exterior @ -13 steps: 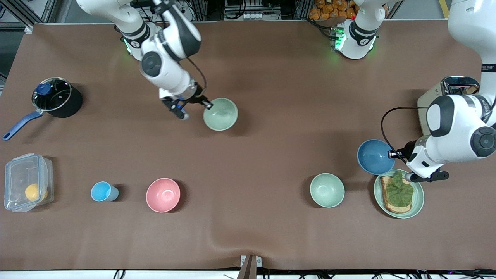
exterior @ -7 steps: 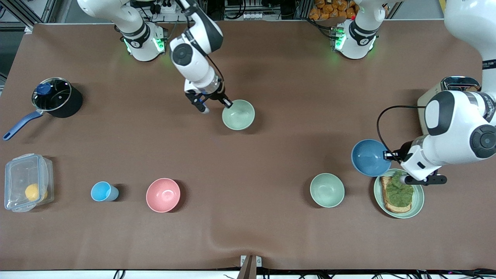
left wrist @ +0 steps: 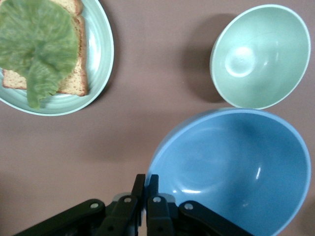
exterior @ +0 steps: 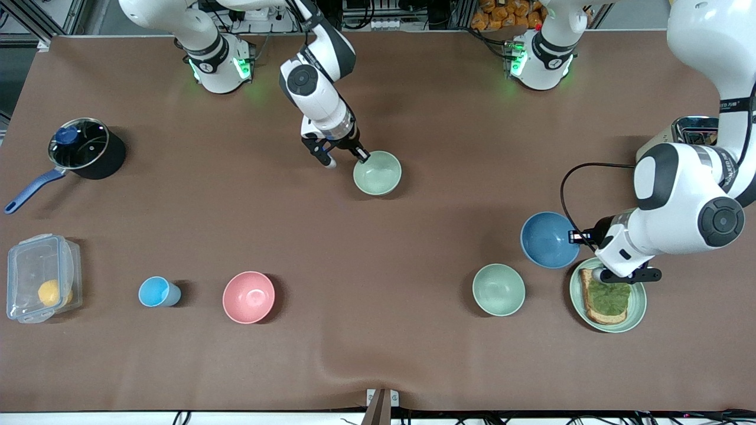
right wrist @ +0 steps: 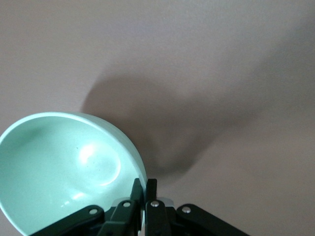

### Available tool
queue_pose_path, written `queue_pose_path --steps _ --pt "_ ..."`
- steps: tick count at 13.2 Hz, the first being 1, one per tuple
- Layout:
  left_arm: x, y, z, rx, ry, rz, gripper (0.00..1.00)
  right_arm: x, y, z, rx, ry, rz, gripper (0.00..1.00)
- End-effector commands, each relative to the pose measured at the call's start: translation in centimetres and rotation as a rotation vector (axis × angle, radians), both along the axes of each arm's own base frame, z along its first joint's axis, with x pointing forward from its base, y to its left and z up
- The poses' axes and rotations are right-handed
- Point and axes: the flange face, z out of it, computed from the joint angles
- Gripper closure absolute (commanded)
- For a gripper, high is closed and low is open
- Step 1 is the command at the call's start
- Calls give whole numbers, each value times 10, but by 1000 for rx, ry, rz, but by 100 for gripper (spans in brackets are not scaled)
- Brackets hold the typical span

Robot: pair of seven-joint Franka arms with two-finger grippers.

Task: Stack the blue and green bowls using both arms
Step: 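Carry the green bowl with the right gripper toward the table middle, then lift the blue bowl with the left gripper and carry it toward the green bowl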

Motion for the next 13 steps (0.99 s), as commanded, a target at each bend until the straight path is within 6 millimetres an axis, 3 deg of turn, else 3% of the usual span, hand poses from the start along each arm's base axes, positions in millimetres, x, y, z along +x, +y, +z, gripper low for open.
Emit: queue_pose_path --steps 1,5,7,8,9,11,13 --pt "6 -19 19 -19 -18 3 100 0 9 -5 14 -7 -38 100" --pt "2 -44 24 -3 -14 35 100 2 15 -9 15 2 -59 100" --pt "2 -45 24 2 -9 63 100 2 15 -12 11 4 -58 61" --pt "0 -50 24 5 -4 72 100 3 15 -11 12 3 -60 25" --pt "-2 -63 25 9 -5 64 100 3 15 -11 12 4 -61 11" --pt "-3 -69 25 12 -2 80 100 5 13 -11 10 6 -64 0" --pt "-6 -73 19 24 14 124 100 8 12 -6 15 6 -67 0"
